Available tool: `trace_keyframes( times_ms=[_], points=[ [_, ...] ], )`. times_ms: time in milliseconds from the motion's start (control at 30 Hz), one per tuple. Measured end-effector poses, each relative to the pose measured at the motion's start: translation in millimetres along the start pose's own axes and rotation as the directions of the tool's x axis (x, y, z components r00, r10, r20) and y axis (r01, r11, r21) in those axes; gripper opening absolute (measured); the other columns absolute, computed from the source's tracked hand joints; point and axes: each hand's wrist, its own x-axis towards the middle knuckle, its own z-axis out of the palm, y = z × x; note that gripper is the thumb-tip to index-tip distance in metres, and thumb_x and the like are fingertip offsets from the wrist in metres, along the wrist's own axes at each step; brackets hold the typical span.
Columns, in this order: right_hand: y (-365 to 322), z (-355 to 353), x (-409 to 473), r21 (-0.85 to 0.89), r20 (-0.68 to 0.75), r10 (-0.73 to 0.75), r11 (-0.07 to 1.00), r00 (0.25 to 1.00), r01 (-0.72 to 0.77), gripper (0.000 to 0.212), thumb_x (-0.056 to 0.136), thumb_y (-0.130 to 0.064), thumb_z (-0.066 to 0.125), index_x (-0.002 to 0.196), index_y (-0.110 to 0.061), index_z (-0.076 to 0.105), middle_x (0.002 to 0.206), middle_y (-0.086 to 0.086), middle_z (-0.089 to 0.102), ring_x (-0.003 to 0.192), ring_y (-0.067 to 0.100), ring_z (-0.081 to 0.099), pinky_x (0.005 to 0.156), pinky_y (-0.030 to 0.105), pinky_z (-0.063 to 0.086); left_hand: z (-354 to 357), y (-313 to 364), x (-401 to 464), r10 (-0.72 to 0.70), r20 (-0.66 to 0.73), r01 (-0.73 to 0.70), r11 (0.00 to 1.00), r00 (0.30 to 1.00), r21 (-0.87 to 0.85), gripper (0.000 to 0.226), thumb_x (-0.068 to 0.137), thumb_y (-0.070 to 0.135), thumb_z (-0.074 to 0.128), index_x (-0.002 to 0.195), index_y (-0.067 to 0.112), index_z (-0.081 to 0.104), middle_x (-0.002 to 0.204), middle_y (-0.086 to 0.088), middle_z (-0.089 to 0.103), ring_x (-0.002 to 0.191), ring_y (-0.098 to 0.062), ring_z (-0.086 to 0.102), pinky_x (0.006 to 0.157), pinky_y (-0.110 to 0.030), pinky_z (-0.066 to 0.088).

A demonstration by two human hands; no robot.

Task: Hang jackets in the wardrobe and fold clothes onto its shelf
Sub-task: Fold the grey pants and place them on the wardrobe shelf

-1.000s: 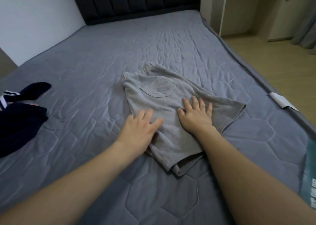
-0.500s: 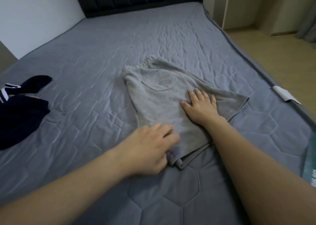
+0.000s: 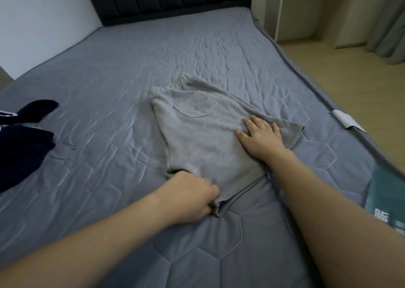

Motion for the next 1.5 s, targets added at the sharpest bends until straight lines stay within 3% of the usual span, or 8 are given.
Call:
trace_keyframes(
  times_ms=[167, 333, 533, 633, 800, 1033, 1233, 1500],
  points=[
    [0.6, 2.4, -0.6, -0.011, -0.013, 0.000, 1.000, 1.000, 0.000, 0.067, 0.093, -0.062, 0.020, 0.152, -0.029, 0.021, 0.162, -0.002, 0.010, 0.148, 0.016, 0.005, 0.118, 0.044, -0.008, 1.7, 5.4, 2.8, -0.204, -0.194, 0.192, 0.978, 0.959, -0.082, 0.051, 0.079, 0.076, 0.027, 0.091, 0.027, 0.035, 0.099, 0.005, 0.059, 0.090, -0.020, 0.061, 0.063, -0.032, 0.037],
    [-0.4, 3.0, -0.9, -0.008, -0.035, 0.000, 1.000, 0.999, 0.000, 0.067, 0.093, -0.061, 0.021, 0.151, -0.029, 0.022, 0.161, -0.002, 0.011, 0.148, 0.016, 0.006, 0.118, 0.045, -0.008, 1.2, 14.1, 6.0, -0.250, -0.121, 0.240, 0.967, 0.961, -0.086, 0.044, 0.082, 0.041, 0.051, 0.113, 0.020, 0.028, 0.110, -0.004, 0.045, 0.096, -0.027, 0.055, 0.064, -0.034, 0.033],
    [0.4, 2.6, 1.4, 0.002, -0.037, 0.004, 1.000, 0.999, -0.004, 0.066, 0.093, -0.062, 0.024, 0.150, -0.029, 0.024, 0.161, -0.002, 0.013, 0.148, 0.016, 0.007, 0.119, 0.045, -0.006, -2.6, 18.2, 2.0, 0.325, -0.351, -0.276, 0.944, 0.878, 0.183, 0.013, 0.083, 0.014, 0.046, 0.092, 0.022, 0.050, 0.103, -0.006, 0.055, 0.081, -0.024, 0.049, 0.063, -0.036, 0.041],
    [2.8, 1.7, 4.0, 0.021, -0.032, -0.002, 1.000, 0.999, 0.003, 0.067, 0.092, -0.063, 0.027, 0.150, -0.029, 0.026, 0.161, -0.002, 0.015, 0.148, 0.016, 0.009, 0.118, 0.044, -0.005, 1.2, 12.9, 1.4, 0.230, -0.382, -0.175, 0.969, 0.895, 0.173, 0.013, 0.080, 0.011, 0.047, 0.078, 0.018, 0.058, 0.106, -0.008, 0.062, 0.079, -0.027, 0.054, 0.062, -0.037, 0.045],
    [4.3, 1.7, 6.5, 0.018, -0.026, -0.012, 1.000, 1.000, 0.013, 0.068, 0.092, -0.063, 0.027, 0.150, -0.028, 0.027, 0.160, -0.002, 0.015, 0.147, 0.017, 0.011, 0.118, 0.045, -0.004, -1.6, 13.2, 2.2, -0.091, -0.336, 0.109, 0.993, 0.938, 0.037, 0.022, 0.076, 0.026, 0.043, 0.071, 0.014, 0.061, 0.085, -0.007, 0.056, 0.074, -0.027, 0.053, 0.059, -0.035, 0.042],
    [2.9, -0.2, 5.3, 0.012, -0.014, -0.011, 1.000, 1.000, 0.011, 0.068, 0.092, -0.063, 0.026, 0.150, -0.028, 0.025, 0.161, -0.002, 0.014, 0.148, 0.017, 0.010, 0.117, 0.046, -0.006, -7.9, 28.5, 11.5, -0.245, -0.161, 0.270, 0.949, 0.956, 0.160, 0.032, 0.072, 0.040, 0.054, 0.087, 0.015, 0.069, 0.113, -0.007, 0.049, 0.101, -0.029, 0.045, 0.090, -0.052, 0.033],
    [5.5, -5.7, -1.9, -0.062, 0.036, 0.043, 0.997, 0.998, -0.040, 0.067, 0.093, -0.066, 0.012, 0.152, -0.034, 0.017, 0.162, -0.004, 0.003, 0.149, 0.015, -0.001, 0.114, 0.050, -0.016, -10.4, 36.7, 7.1, -0.063, -0.309, 0.059, 0.998, 0.949, -0.022, 0.017, 0.069, 0.031, 0.048, 0.068, 0.017, 0.059, 0.095, -0.003, 0.055, 0.084, -0.026, 0.051, 0.082, -0.044, 0.044],
    [3.9, -4.6, -7.4, -0.104, 0.065, 0.145, 0.985, 0.987, -0.138, 0.068, 0.091, -0.067, 0.002, 0.153, -0.037, 0.002, 0.162, -0.001, -0.009, 0.148, 0.020, -0.013, 0.115, 0.050, -0.018, -5.6, 12.7, -2.3, 0.201, 0.020, -0.177, 0.899, 0.979, -0.400, 0.006, 0.091, 0.019, 0.049, 0.086, 0.021, 0.045, 0.091, 0.001, 0.055, 0.078, -0.015, 0.050, 0.071, -0.030, 0.041]
  ],
)
